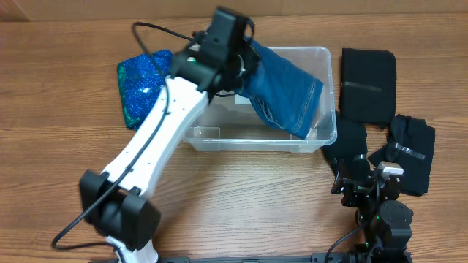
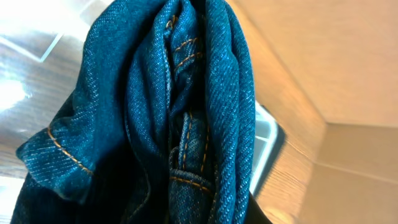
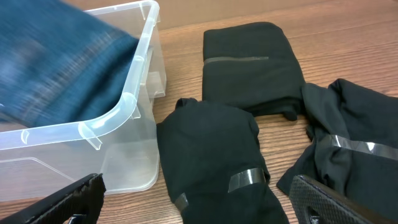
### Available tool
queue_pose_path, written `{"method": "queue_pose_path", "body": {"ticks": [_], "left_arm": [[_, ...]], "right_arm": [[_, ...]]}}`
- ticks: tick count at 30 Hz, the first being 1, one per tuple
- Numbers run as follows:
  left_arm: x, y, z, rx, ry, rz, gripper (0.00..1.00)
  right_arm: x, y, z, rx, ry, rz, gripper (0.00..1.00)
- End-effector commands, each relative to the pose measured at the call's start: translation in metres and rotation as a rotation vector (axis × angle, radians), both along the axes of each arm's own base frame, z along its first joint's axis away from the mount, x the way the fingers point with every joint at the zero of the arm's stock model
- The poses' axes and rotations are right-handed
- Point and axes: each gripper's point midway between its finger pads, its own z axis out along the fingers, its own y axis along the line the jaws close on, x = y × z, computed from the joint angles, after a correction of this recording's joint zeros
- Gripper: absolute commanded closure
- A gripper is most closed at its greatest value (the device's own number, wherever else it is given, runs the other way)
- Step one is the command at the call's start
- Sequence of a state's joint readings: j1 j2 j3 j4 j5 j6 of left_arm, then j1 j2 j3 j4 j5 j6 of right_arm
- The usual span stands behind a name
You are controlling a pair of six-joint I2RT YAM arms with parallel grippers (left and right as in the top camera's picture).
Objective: Pack container
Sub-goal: 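Lower the denim into the clear bin and release it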
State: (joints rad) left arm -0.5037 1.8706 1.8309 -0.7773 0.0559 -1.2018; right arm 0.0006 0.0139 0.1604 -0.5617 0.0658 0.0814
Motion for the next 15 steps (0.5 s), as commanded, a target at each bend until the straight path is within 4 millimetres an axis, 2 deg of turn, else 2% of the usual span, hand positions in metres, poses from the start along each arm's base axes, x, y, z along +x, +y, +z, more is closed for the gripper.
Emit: {"method": "queue_pose_path", "body": {"ticks": [1, 6, 7, 9, 10, 12, 13, 14, 15], "left_arm": [[0.005, -0.017, 0.002, -0.039, -0.011, 0.085, 0.96], [-0.008, -0.016, -0.018, 0.061, 0.033, 0.082, 0.96], [-0.013, -0.015, -0.022, 0.078, 0.054, 0.061, 0.84], [-0.023, -0.011, -0.028, 0.117, 0.087, 0.015, 0.33], [-0.026, -0.006, -0.028, 0.131, 0.096, 0.0, 0.3], [-0.026, 0.009, -0.019, 0.18, 0.068, -0.05, 0.32], [-0.024, 0.023, -0.009, 0.211, 0.036, -0.077, 0.32], [-0.02, 0.05, 0.008, 0.255, -0.012, -0.097, 0.25], [-0.018, 0.068, 0.019, 0.277, -0.036, -0.096, 0.17]], "right_arm": [[0.0, 0.0, -0.003, 0.0, 0.0, -0.002, 0.0], [0.0, 0.0, -0.002, 0.001, -0.001, -0.002, 0.0], [0.0, 0.0, -0.002, 0.0, -0.001, -0.002, 0.0], [0.0, 0.0, -0.003, 0.0, 0.0, -0.002, 0.0], [0.0, 0.0, -0.002, 0.0, -0.001, -0.002, 0.0], [0.0, 0.0, -0.003, 0.0, 0.0, -0.002, 0.0], [0.0, 0.0, -0.002, 0.001, -0.001, -0.002, 0.0], [0.0, 0.0, -0.002, 0.001, -0.001, -0.002, 0.0], [0.0, 0.0, -0.002, 0.0, -0.001, -0.002, 0.0]]}}
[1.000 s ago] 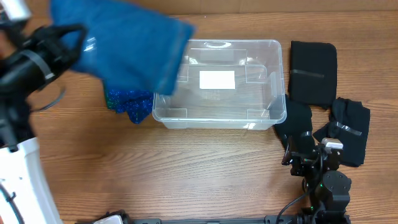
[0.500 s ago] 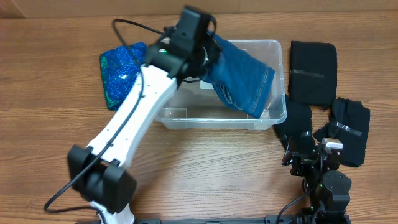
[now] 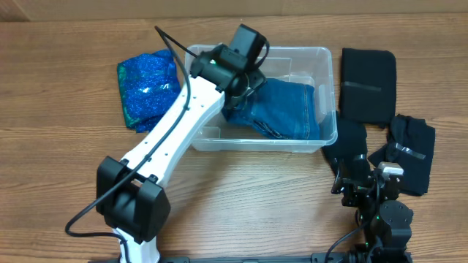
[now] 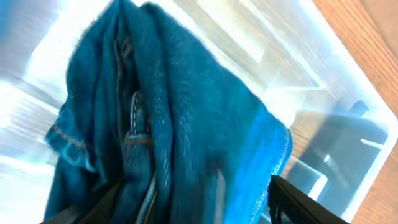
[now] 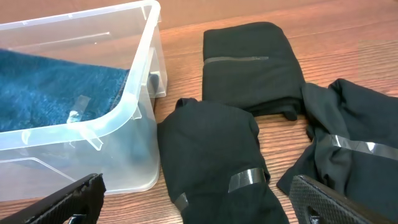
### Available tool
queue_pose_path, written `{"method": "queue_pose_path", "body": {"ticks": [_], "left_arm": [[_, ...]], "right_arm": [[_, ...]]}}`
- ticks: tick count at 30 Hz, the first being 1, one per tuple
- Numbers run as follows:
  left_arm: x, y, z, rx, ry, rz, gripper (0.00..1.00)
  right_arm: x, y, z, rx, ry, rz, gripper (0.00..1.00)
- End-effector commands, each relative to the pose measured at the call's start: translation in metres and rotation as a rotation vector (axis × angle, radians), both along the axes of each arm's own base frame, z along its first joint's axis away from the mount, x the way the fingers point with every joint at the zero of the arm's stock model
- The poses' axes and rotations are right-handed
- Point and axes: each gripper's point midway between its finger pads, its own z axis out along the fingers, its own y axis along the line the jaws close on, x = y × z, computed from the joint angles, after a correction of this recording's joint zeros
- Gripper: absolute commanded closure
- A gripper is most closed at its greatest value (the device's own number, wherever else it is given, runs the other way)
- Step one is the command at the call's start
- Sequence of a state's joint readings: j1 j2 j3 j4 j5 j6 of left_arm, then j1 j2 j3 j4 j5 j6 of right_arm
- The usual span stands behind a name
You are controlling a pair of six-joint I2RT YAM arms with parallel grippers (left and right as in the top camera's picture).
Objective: Pack container
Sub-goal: 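Lower the denim into the clear bin and release it, then grasp the blue sequined garment with the left gripper and lift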
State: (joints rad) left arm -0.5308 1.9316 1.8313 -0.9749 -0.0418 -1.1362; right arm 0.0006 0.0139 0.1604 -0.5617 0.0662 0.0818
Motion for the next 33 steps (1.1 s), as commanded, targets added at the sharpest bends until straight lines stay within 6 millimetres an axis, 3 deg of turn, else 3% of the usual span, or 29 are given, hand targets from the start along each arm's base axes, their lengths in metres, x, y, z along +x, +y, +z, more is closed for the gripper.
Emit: {"method": "queue_pose_path", "body": {"ticks": [1, 3, 6, 9, 11, 15, 17, 19, 22, 27, 28, 30, 31, 32, 33], "left_arm": [[0.011, 0.067, 0.085, 0.065, -0.214, -0.103, 0.11], [0.012, 0.128, 0.102, 0.136, -0.237, -0.07, 0.0], [0.013, 0.218, 0.096, 0.18, -0.183, 0.031, 0.0], [0.021, 0.273, 0.075, 0.09, -0.146, 0.013, 0.0], [0.031, 0.31, 0.03, 0.008, -0.08, -0.024, 0.0], [0.039, 0.32, -0.027, -0.059, -0.003, -0.11, 0.0], [0.044, 0.326, -0.073, -0.094, 0.061, -0.136, 0.0], [0.052, 0.323, -0.102, -0.131, 0.063, -0.182, 0.0], [0.07, 0.306, -0.122, -0.245, -0.022, -0.27, 0.0], [0.081, 0.294, -0.152, -0.254, -0.021, -0.297, 0.0], [0.082, 0.289, -0.155, -0.254, -0.016, -0.307, 0.04], [0.082, 0.286, -0.16, -0.235, 0.0, -0.315, 0.27], [0.081, 0.285, -0.162, -0.218, 0.011, -0.316, 0.51], [0.079, 0.285, -0.164, -0.204, 0.026, -0.317, 0.84], [0.076, 0.285, -0.165, -0.205, 0.033, -0.329, 0.9]], "right_arm": [[0.0, 0.0, -0.002, 0.001, -0.001, -0.001, 0.0], [0.0, 0.0, -0.002, 0.001, -0.001, -0.001, 0.0], [0.0, 0.0, -0.002, 0.001, -0.001, -0.001, 0.0], [0.0, 0.0, -0.003, 0.0, 0.0, -0.001, 0.0], [0.0, 0.0, -0.002, 0.0, -0.001, -0.001, 0.0], [0.0, 0.0, -0.002, 0.001, -0.001, -0.001, 0.0], [0.0, 0.0, -0.002, 0.0, -0.001, -0.001, 0.0], [0.0, 0.0, -0.003, 0.0, 0.0, -0.001, 0.0], [0.0, 0.0, -0.002, 0.0, -0.001, -0.001, 0.0], [0.0, 0.0, -0.003, 0.0, 0.0, -0.001, 0.0], [0.0, 0.0, -0.003, 0.0, 0.0, -0.001, 0.0], [0.0, 0.0, -0.002, 0.001, -0.001, -0.001, 0.0], [0.0, 0.0, -0.003, 0.0, 0.0, -0.001, 0.0], [0.0, 0.0, -0.002, 0.0, -0.001, -0.001, 0.0], [0.0, 0.0, -0.002, 0.001, -0.001, -0.001, 0.0]]}}
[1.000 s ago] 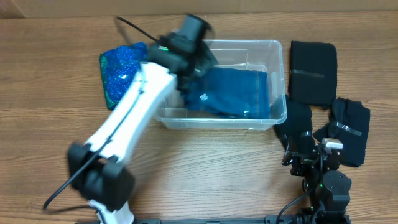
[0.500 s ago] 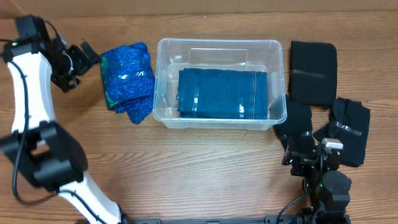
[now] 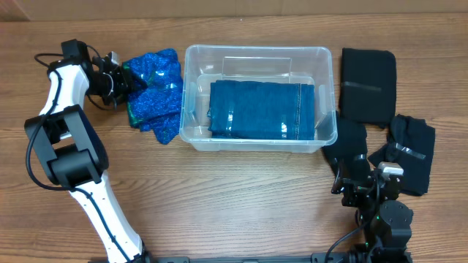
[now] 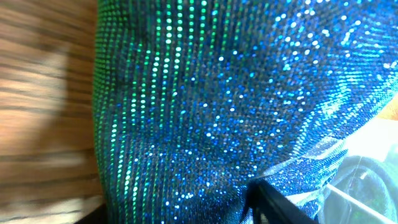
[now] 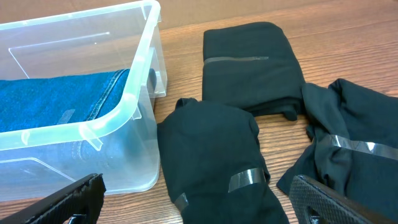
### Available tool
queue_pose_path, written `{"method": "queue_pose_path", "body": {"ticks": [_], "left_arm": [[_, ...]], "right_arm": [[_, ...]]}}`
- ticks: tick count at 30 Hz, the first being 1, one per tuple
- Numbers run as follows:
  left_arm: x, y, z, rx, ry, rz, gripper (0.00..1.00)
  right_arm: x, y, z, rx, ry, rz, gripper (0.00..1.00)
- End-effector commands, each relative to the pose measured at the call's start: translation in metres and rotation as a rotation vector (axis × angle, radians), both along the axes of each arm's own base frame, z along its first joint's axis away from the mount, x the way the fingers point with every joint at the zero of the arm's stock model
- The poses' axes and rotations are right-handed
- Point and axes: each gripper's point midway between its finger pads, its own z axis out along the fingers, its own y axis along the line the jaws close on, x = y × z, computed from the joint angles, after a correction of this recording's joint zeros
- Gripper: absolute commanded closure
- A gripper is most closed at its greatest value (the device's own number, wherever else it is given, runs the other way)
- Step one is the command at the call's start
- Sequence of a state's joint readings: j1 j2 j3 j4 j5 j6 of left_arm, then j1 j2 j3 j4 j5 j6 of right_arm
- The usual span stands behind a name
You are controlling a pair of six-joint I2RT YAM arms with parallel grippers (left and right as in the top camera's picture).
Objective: Pack container
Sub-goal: 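Grasp the blue sequined garment with the left gripper and lift, then place the sequined garment into the bin's left side and release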
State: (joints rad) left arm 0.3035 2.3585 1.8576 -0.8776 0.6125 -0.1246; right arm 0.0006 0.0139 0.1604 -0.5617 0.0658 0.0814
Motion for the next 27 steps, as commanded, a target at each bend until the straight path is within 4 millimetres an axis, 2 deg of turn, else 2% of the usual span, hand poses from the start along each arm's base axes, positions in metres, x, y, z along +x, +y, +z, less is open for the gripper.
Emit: {"method": "queue_pose_path", "body": {"ticks": [1, 3, 5, 7, 9, 11, 15, 17, 18, 20, 22, 27], "left_arm": [[-0.006, -0.005, -0.008, 0.015, 0.026, -0.038, 0.94], [-0.009, -0.005, -0.002, 0.004, 0.033, -0.034, 0.96], [-0.008, -0.006, 0.02, -0.037, 0.009, -0.031, 0.96], [-0.005, -0.009, 0.067, -0.088, -0.05, -0.032, 0.96], [-0.005, -0.015, 0.125, -0.134, -0.138, -0.044, 0.96], [-0.012, -0.025, 0.188, -0.168, -0.236, -0.068, 0.96], [-0.047, -0.048, 0.288, -0.12, -0.424, -0.13, 0.96], [-0.064, -0.065, 0.321, -0.11, -0.494, -0.161, 0.96], [-0.074, -0.08, 0.338, -0.112, -0.522, -0.182, 0.96], [-0.085, -0.107, 0.352, -0.123, -0.542, -0.226, 0.96], [-0.091, -0.137, 0.358, -0.138, -0.53, -0.26, 0.96], [-0.077, -0.213, 0.333, -0.08, -0.443, -0.245, 0.96]], "right_arm": [[0.0, 0.0, -0.002, 0.001, -0.001, -0.002, 0.0], [0.0, 0.0, -0.003, 0.0, 0.0, -0.002, 0.0], [0.0, 0.0, -0.002, 0.0, -0.001, -0.002, 0.0], [0.0, 0.0, -0.003, 0.0, 0.0, -0.002, 0.0], [0.0, 0.0, -0.002, 0.0, -0.001, -0.002, 0.0], [0.0, 0.0, -0.003, 0.001, 0.0, -0.002, 0.0], [0.0, 0.0, -0.002, 0.001, -0.001, -0.002, 0.0], [0.0, 0.0, -0.003, 0.001, 0.0, -0.002, 0.0], [0.0, 0.0, -0.002, 0.001, -0.001, -0.002, 0.0], [0.0, 0.0, -0.002, 0.0, -0.001, -0.002, 0.0], [0.0, 0.0, -0.002, 0.0, -0.001, -0.002, 0.0], [0.0, 0.0, -0.002, 0.0, -0.001, -0.002, 0.0]]}}
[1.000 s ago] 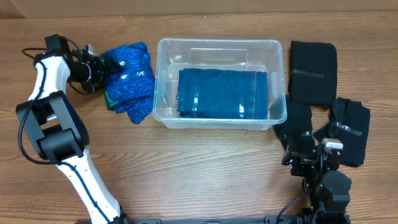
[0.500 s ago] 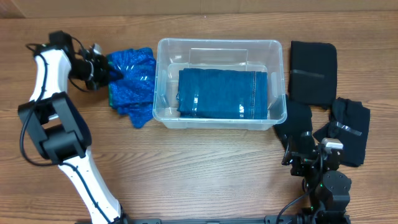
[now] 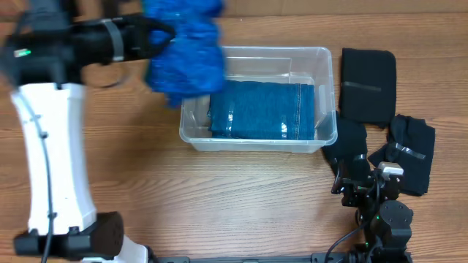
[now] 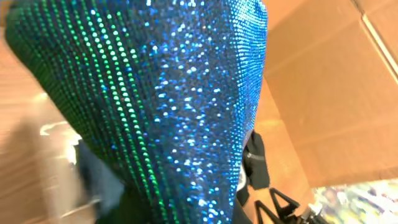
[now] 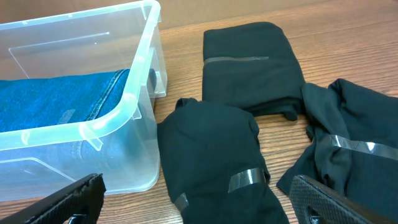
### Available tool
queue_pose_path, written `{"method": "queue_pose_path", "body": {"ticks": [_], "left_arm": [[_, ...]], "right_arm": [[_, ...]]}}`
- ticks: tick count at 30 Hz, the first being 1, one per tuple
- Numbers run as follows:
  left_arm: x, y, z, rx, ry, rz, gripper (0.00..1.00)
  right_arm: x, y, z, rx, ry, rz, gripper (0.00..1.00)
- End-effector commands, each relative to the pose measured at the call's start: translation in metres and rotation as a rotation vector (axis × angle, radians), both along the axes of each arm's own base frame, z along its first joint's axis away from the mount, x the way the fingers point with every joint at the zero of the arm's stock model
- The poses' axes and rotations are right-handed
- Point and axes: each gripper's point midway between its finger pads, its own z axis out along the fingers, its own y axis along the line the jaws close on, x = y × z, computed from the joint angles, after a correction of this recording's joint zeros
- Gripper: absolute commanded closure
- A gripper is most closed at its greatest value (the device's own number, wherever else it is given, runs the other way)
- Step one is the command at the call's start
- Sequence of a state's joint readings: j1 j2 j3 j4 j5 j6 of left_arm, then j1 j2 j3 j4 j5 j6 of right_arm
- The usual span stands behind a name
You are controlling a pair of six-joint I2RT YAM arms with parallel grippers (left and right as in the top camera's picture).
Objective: Pack container
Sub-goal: 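Place the sequined garment into the bin's left side and release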
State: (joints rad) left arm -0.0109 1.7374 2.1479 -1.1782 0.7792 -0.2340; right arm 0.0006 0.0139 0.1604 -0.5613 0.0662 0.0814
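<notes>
A clear plastic container (image 3: 327,133) sits mid-table with folded blue jeans (image 3: 263,109) lying flat inside. My left gripper (image 3: 162,35) is raised high and shut on a blue sequin garment (image 3: 186,55), which hangs over the container's left end. That sparkly fabric (image 4: 155,93) fills the left wrist view and hides the fingers. My right gripper (image 5: 199,202) rests open at the table's near right, with a taped black bundle (image 5: 214,155) on the table between its fingers. The container's rim (image 5: 124,102) and the jeans (image 5: 56,102) show to its left.
Three black folded garments lie right of the container: one flat at the back (image 3: 368,84), one taped bundle (image 3: 413,150) at the far right, and one (image 3: 349,145) against the container's corner. Cardboard walls stand behind the table.
The left gripper was low at the table's far left on the sequin garment lying beside the container. Now it holds that garment high over the container's left end. The right arm has not moved.
The left gripper held the jeans above the container, then had them down inside it. Then the jeans lay flat in the container and the gripper was at the sequin garment on the table. Now that garment hangs lifted over the container.
</notes>
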Motion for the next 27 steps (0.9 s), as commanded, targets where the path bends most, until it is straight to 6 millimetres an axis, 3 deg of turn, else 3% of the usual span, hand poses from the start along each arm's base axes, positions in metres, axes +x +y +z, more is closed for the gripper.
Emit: {"method": "queue_pose_path", "body": {"ticks": [1, 3, 7, 12, 14, 17, 18, 20, 21, 25, 27], "left_arm": [[0.019, -0.05, -0.041, 0.034, 0.136, 0.063, 0.96], [0.023, -0.073, -0.063, 0.06, 0.196, 0.074, 0.96], [0.037, -0.094, -0.109, 0.116, 0.289, 0.095, 0.96], [0.048, -0.092, -0.175, 0.194, 0.441, 0.118, 0.96], [0.047, -0.08, -0.204, 0.272, 0.509, 0.165, 0.96], [0.046, -0.068, -0.23, 0.35, 0.568, 0.204, 0.96], [0.046, -0.068, -0.235, 0.355, 0.579, 0.203, 0.92], [0.043, -0.068, -0.24, 0.364, 0.599, 0.202, 0.67], [0.042, -0.065, -0.241, 0.367, 0.608, 0.205, 0.6], [0.046, -0.031, -0.222, 0.342, 0.613, 0.274, 0.58], [0.048, 0.003, -0.201, 0.309, 0.601, 0.344, 0.56]], "right_arm": [[0.0, 0.0, -0.003, 0.001, 0.0, -0.001, 0.0], [0.0, 0.0, -0.003, 0.001, 0.0, -0.001, 0.0], [0.0, 0.0, -0.003, 0.001, 0.0, -0.001, 0.0], [0.0, 0.0, -0.003, 0.001, 0.0, -0.001, 0.0], [0.0, 0.0, -0.003, 0.001, 0.0, -0.001, 0.0], [0.0, 0.0, -0.003, 0.001, 0.0, -0.001, 0.0], [0.0, 0.0, -0.003, 0.001, 0.0, -0.001, 0.0], [0.0, 0.0, -0.003, 0.001, 0.0, -0.001, 0.0], [0.0, 0.0, -0.003, 0.001, 0.0, -0.001, 0.0], [0.0, 0.0, -0.003, 0.001, 0.0, -0.001, 0.0], [0.0, 0.0, -0.003, 0.001, 0.0, -0.001, 0.0]]}}
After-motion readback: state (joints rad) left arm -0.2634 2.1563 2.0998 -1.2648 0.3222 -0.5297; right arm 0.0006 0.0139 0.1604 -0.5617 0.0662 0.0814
